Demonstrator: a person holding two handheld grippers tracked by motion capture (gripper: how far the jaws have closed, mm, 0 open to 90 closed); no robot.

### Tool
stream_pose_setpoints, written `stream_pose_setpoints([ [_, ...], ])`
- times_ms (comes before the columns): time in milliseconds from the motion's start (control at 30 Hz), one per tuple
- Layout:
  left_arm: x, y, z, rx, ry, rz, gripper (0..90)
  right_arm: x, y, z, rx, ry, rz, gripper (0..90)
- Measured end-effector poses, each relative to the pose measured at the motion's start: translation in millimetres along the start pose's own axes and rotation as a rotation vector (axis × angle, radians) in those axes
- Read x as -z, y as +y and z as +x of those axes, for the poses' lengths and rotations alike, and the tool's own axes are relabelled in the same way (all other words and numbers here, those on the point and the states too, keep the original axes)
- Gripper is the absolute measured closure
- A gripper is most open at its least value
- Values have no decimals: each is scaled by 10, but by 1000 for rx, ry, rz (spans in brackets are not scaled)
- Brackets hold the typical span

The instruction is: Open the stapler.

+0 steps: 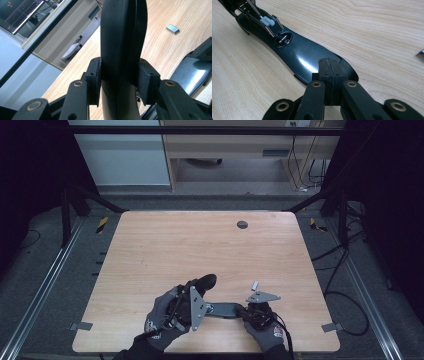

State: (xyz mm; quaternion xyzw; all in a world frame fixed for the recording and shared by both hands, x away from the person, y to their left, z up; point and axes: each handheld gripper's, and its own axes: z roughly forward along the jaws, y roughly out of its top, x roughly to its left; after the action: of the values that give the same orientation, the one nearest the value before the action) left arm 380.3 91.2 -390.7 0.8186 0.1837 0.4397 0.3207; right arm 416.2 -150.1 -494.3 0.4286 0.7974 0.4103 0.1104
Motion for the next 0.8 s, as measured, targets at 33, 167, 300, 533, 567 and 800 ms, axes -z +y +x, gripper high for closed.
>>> stream_pose_setpoints([
  [33, 2, -2, 2, 5, 0, -2, 590, 0, 1, 1, -1, 0, 1, 900],
  [167, 5, -8, 11, 21, -1, -9, 590, -2, 2, -2, 2, 0, -1, 900],
  [300, 19, -19, 43, 39, -4, -13, 590, 0, 6, 1, -9, 3, 3, 900],
  [533, 49, -41, 92, 60, -4, -16, 590, 0, 6, 4, -6, -4, 5, 900],
  [567, 61, -52, 112, 72, -5, -19, 590, 2, 7, 5, -9, -3, 7, 900],
  [800, 91, -84, 157, 96, -2, -27, 588, -1, 6, 4, -6, -6, 5, 900],
])
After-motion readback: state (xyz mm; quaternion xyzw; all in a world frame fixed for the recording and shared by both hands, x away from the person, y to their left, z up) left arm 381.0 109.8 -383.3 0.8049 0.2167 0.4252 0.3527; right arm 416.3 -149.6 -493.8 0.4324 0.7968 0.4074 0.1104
